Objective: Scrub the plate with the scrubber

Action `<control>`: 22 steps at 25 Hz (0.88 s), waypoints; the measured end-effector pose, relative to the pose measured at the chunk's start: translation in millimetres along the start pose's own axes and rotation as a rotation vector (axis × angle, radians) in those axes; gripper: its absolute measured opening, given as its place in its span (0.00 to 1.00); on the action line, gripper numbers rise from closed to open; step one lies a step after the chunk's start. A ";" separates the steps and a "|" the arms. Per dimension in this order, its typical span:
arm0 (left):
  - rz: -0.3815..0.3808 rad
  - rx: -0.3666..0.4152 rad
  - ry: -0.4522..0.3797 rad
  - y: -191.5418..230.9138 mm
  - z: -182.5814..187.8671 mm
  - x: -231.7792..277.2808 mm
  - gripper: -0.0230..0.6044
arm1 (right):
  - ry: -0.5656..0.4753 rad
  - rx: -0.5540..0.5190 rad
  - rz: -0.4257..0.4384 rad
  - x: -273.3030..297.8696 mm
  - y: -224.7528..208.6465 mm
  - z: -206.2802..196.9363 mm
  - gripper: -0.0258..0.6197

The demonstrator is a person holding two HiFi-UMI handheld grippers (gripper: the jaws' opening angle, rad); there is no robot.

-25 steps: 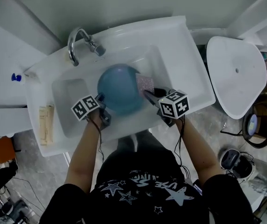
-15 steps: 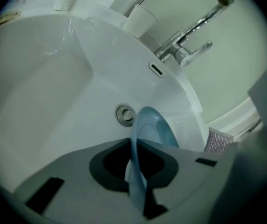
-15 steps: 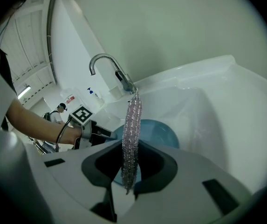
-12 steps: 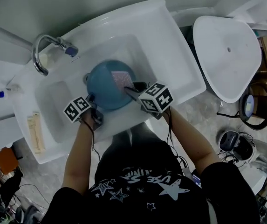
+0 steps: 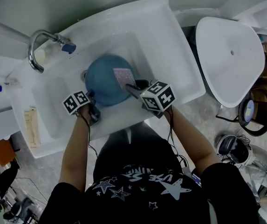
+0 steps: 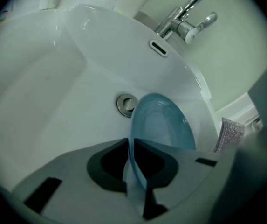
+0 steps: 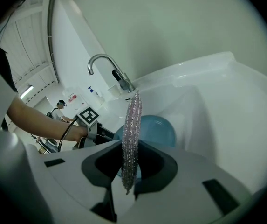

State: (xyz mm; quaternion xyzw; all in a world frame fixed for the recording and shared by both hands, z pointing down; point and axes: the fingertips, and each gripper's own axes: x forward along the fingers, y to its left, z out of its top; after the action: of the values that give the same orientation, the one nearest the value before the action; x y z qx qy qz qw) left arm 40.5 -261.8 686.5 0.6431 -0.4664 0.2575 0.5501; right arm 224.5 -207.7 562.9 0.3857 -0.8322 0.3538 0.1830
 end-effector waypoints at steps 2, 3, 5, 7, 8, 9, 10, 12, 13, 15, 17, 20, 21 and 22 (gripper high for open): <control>-0.013 0.005 0.019 -1.1 -2.7 2.5 0.08 | 0.006 -0.003 0.008 1.5 0.0 -2.0 0.17; -0.019 0.003 0.026 -1.5 -3.6 3.2 0.08 | 0.009 -0.005 0.011 2.6 0.4 -3.0 0.17; -0.038 -0.015 0.036 -3.1 -4.5 4.2 0.08 | 0.015 -0.009 0.014 5.3 0.9 -4.7 0.17; -0.076 -0.031 0.049 -8.1 -4.7 6.2 0.16 | 0.018 -0.011 0.007 8.8 -0.4 -4.6 0.17; -0.096 -0.032 0.056 -11.2 -5.0 7.3 0.22 | 0.019 -0.011 0.001 10.8 -1.1 -3.8 0.17; -0.113 -0.031 0.062 -13.5 -5.5 7.7 0.26 | 0.020 -0.009 -0.005 12.9 -1.0 -3.0 0.17; -0.123 -0.029 0.063 -14.4 -5.4 7.1 0.30 | 0.020 -0.008 -0.011 15.2 0.0 -1.9 0.17; -0.130 -0.025 0.045 -12.7 -0.9 3.2 0.37 | 0.015 -0.011 -0.020 19.8 4.5 2.1 0.17; -0.131 -0.022 0.031 -11.3 3.0 0.2 0.39 | 0.010 -0.015 -0.026 21.8 7.3 5.1 0.17; -0.143 -0.006 0.006 -9.8 10.3 -8.0 0.39 | -0.003 -0.018 -0.043 24.4 14.1 10.9 0.17; -0.169 0.025 -0.010 -9.6 16.2 -20.6 0.39 | -0.020 -0.016 -0.067 26.1 23.1 16.6 0.17; -0.235 0.073 -0.036 -12.2 22.9 -48.5 0.39 | -0.051 -0.005 -0.109 29.1 41.7 24.8 0.17; -0.268 0.096 -0.041 -14.3 23.1 -58.9 0.39 | -0.061 0.000 -0.122 30.2 49.1 26.1 0.17; -0.305 0.120 -0.043 -16.6 21.9 -69.4 0.39 | -0.070 0.003 -0.135 31.3 56.9 26.5 0.17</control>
State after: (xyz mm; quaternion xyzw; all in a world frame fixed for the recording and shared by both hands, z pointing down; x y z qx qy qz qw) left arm 21.2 -261.2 614.5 0.7434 -0.3586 0.1845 0.5336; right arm 159.9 -217.3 537.4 0.4534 -0.8096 0.3283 0.1769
